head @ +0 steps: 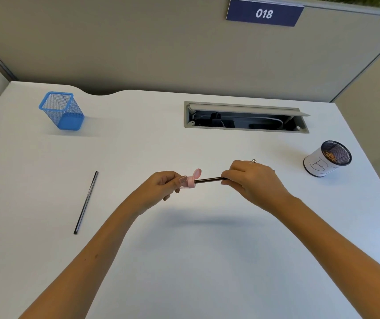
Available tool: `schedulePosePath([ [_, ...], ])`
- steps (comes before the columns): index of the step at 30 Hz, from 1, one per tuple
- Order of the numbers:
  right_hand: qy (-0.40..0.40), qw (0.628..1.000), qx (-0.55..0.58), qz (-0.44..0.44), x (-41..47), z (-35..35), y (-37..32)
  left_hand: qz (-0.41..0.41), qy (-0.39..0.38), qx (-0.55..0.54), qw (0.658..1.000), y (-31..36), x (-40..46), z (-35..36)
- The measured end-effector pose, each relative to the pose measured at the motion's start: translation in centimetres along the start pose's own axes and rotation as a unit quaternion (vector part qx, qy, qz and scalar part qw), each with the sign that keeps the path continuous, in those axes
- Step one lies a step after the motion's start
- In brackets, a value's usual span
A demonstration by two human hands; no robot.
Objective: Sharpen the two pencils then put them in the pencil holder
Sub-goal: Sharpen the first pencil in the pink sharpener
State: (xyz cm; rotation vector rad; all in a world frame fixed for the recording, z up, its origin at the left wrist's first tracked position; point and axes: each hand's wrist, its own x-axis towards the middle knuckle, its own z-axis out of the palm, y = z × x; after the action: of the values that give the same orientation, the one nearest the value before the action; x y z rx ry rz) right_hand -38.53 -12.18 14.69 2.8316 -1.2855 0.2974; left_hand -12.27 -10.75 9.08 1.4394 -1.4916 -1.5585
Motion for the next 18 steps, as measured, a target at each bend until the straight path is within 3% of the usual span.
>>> schedulePosePath([
  [3, 0.040, 0.999, 0.003, -0.008, -0.2, 0.6, 0.1, -0.009, -0.008, 0.004, 1.000, 0.1, 0.0, 0.2],
  [6, 0.025, 0.999, 0.029, 0.007, -0.3, 1.0, -0.1, -0.008, -0.005, 0.023, 1.000, 0.1, -0.4, 0.5],
  [13, -0.135, 0.980, 0.132, 0.063, -0.3, 0.9, 0.0, 0.030, 0.017, 0.054, 0.998, -0.7, -0.7, 0.8],
  [18, -0.193, 0.948, 0.226, 0.111, -0.4, 0.5, -0.7, 0.041, 0.030, 0.051, 0.997, -0.9, -0.7, 0.5],
])
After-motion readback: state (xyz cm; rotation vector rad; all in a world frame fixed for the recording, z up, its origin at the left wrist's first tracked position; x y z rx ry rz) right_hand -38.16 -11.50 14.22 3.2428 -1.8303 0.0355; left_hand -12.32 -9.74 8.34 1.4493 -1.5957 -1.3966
